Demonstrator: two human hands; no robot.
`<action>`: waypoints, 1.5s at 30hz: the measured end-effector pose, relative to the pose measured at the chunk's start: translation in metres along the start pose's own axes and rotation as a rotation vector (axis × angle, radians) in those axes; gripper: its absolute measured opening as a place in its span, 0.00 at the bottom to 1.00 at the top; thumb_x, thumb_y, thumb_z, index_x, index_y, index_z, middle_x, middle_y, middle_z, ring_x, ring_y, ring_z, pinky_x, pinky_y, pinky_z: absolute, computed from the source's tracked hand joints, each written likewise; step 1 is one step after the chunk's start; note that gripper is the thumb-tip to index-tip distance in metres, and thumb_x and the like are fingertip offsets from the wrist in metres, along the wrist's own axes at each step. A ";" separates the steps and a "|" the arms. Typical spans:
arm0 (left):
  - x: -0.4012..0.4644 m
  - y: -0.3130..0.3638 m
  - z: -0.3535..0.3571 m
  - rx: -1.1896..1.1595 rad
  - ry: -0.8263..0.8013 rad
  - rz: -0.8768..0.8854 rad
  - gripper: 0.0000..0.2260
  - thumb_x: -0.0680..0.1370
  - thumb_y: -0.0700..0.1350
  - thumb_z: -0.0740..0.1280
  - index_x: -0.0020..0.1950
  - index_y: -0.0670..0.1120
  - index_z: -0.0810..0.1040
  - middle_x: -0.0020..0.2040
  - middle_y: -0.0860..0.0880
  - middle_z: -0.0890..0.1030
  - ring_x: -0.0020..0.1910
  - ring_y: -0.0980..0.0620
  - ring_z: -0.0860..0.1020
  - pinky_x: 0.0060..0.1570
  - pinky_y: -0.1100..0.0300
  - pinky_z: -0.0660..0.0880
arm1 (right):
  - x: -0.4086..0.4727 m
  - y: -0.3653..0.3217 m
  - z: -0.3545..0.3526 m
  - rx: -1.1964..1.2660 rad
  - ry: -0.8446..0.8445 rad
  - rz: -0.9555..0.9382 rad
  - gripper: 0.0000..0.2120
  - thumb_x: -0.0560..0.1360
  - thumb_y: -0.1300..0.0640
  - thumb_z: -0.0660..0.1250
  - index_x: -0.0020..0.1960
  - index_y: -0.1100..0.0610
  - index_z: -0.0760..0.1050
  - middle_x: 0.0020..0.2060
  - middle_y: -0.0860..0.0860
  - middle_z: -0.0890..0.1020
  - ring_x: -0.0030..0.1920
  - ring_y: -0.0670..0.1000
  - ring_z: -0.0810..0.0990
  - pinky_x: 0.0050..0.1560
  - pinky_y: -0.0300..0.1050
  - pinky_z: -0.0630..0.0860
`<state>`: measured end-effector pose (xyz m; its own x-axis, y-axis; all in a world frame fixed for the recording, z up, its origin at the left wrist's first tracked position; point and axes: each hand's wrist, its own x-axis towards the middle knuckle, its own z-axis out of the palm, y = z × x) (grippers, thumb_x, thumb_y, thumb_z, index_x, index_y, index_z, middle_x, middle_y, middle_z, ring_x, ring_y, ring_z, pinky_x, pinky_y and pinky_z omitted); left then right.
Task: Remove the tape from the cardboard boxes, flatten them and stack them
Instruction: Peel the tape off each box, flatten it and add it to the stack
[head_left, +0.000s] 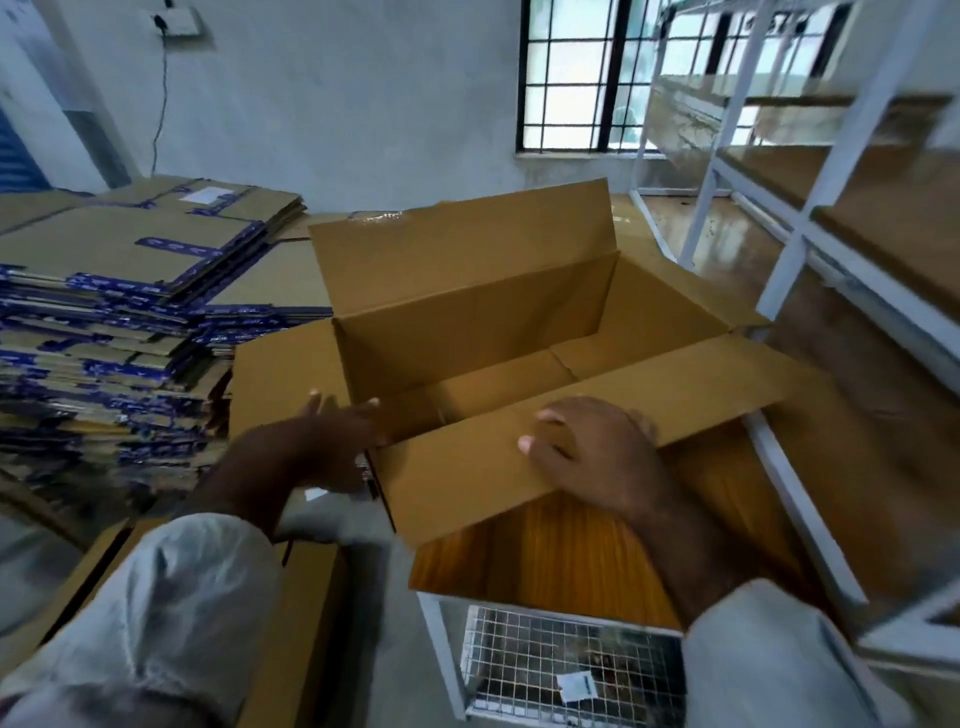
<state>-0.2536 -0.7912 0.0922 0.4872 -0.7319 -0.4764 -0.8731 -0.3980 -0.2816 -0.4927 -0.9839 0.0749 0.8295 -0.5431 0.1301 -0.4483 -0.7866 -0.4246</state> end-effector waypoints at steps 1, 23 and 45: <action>0.001 0.002 0.009 0.045 0.017 -0.005 0.28 0.81 0.55 0.66 0.80 0.55 0.62 0.83 0.46 0.53 0.83 0.45 0.49 0.76 0.34 0.42 | -0.004 0.000 0.000 0.014 0.049 0.016 0.26 0.77 0.30 0.61 0.67 0.45 0.77 0.67 0.44 0.77 0.70 0.48 0.71 0.74 0.58 0.60; -0.046 0.086 -0.047 -1.029 0.647 0.080 0.25 0.81 0.67 0.59 0.40 0.46 0.77 0.39 0.48 0.80 0.44 0.45 0.79 0.60 0.43 0.73 | -0.123 -0.027 0.089 1.257 0.032 0.899 0.37 0.71 0.29 0.68 0.74 0.44 0.69 0.73 0.54 0.74 0.59 0.57 0.80 0.71 0.67 0.67; -0.041 0.097 -0.020 -1.813 0.367 -0.127 0.28 0.81 0.65 0.61 0.76 0.51 0.72 0.77 0.41 0.68 0.73 0.37 0.68 0.61 0.46 0.67 | -0.125 0.001 0.032 1.522 0.382 0.963 0.34 0.78 0.35 0.65 0.77 0.55 0.68 0.70 0.59 0.76 0.67 0.59 0.77 0.63 0.57 0.75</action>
<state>-0.3583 -0.8108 0.1012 0.7314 -0.6242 -0.2746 0.0957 -0.3047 0.9476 -0.5862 -0.9075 0.0297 0.2895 -0.7904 -0.5399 0.1687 0.5974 -0.7840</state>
